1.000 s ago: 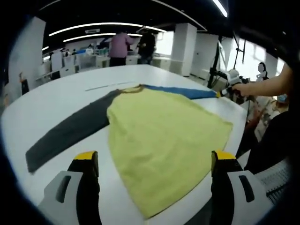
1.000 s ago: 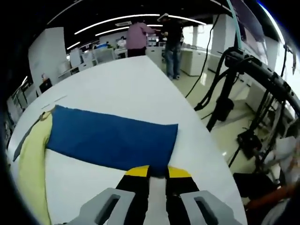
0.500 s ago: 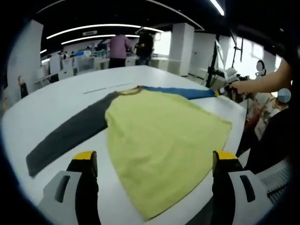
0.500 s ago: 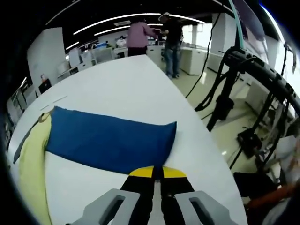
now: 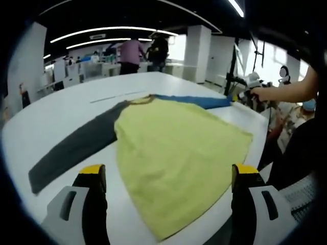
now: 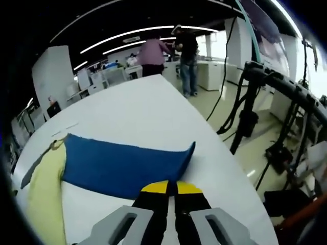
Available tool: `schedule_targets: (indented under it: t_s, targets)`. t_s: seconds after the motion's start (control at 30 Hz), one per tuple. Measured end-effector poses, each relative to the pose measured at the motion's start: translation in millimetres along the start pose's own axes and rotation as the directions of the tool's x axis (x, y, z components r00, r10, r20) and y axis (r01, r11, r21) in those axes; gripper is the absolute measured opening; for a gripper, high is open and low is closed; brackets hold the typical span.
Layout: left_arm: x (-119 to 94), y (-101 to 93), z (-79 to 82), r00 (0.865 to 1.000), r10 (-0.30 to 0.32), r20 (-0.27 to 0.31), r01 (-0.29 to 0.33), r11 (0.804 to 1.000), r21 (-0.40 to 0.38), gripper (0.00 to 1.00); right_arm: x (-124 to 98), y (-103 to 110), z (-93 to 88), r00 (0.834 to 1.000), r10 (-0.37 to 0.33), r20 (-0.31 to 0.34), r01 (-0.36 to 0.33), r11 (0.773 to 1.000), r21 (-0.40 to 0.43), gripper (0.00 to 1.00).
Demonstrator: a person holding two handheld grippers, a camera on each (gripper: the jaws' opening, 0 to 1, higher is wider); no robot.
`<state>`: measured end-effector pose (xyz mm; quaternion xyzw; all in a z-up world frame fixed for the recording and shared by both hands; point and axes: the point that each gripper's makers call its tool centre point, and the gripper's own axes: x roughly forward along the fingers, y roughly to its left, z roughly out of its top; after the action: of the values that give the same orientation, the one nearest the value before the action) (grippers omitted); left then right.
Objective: Fold the garment on the visible template until the final outline fits inside the template.
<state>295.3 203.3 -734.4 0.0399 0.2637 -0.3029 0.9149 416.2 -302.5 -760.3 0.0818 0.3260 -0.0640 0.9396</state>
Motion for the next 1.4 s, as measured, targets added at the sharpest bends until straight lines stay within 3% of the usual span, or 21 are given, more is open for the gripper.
schedule_targets:
  t_s: [0.3,0.5,1.0,1.4]
  targets:
    - [-0.5,0.9,2.8,1.000,-0.004,0.009,0.004,1.000,0.002,0.99,-6.0,34.5,22.2,0.991,0.109,0.078,-0.110,0.994,0.014,0.00]
    - [-0.7,0.2,6.1,1.000,-0.009,0.019,0.009,1.000,0.008,0.99,-7.9,50.7,31.6,0.984,0.150,0.093,-0.153,0.988,0.020,0.00]
    - [-5.5,-4.3,27.6,0.991,-0.037,0.126,0.037,0.999,0.009,0.99,-7.9,81.9,52.5,0.964,0.237,0.117,-0.238,0.971,-0.007,0.00]
    - [-8.6,-8.3,28.9,0.991,-0.050,0.124,0.047,0.999,0.028,0.99,-5.3,109.9,58.4,0.946,0.299,0.123,-0.299,0.954,-0.016,0.00]
